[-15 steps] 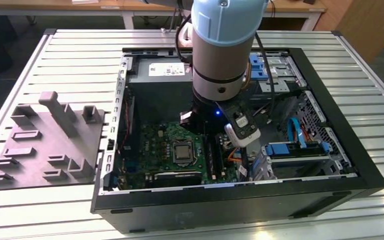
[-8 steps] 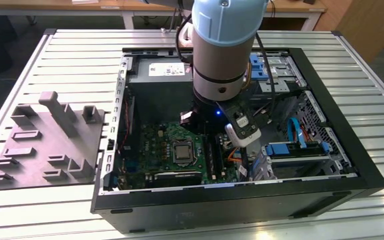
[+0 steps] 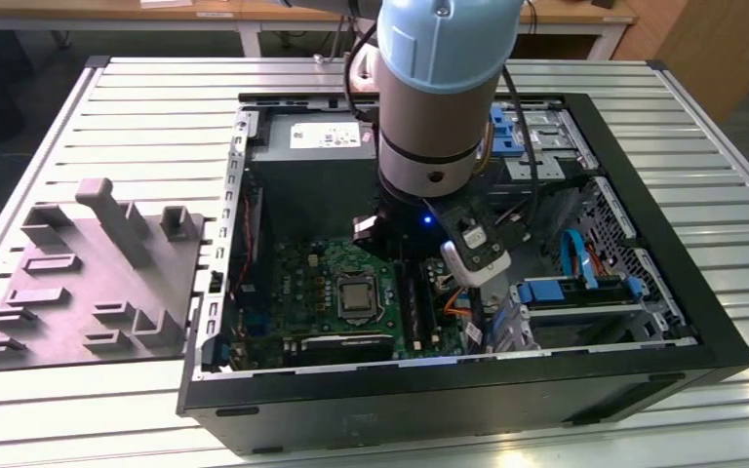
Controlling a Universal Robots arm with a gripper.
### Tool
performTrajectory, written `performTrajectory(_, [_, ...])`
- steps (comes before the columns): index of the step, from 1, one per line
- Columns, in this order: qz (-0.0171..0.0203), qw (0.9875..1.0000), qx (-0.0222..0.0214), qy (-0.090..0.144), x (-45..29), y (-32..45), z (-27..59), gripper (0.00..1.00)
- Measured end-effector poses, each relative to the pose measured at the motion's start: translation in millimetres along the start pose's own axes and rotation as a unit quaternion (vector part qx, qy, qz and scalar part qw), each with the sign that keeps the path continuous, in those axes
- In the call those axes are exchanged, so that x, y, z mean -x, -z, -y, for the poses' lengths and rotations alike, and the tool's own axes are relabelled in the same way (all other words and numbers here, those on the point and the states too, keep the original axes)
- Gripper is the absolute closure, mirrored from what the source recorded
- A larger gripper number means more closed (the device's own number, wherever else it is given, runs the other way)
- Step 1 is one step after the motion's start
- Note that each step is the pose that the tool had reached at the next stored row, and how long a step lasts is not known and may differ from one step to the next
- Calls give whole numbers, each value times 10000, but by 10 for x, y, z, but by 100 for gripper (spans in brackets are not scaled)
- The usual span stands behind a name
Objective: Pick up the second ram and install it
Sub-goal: 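Insert the second ram into the second slot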
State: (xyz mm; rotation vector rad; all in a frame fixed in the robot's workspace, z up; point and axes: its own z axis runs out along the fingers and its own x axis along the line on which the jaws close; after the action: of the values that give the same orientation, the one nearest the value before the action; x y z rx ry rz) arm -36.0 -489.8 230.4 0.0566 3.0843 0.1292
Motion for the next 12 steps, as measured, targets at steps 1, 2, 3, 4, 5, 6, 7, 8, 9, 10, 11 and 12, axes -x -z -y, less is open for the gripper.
performTrajectory(1, [0,10000,1,0,0,-1,0,88])
performTrajectory(2, [0,10000,2,0,0,-2,2,88])
performTrajectory(3, [0,10000,1,0,0,-2,5,88])
performTrajectory(4, [0,10000,1,1,4,-2,6,88])
performTrajectory(5, [0,10000,1,4,7,-2,6,88])
performTrajectory(6, [-1,10000,1,8,10,-3,7,88])
performTrajectory(7, [-1,10000,2,16,14,-4,7,88])
performTrajectory(8, [-2,10000,4,29,15,-7,10,88])
performTrajectory(9, [-3,10000,3,31,15,-7,14,88])
performTrajectory(10, [-3,10000,3,32,16,-8,17,88])
performTrajectory(11, [-3,10000,3,33,16,-9,19,88])
performTrajectory(12, [-3,10000,4,33,16,-11,20,88])
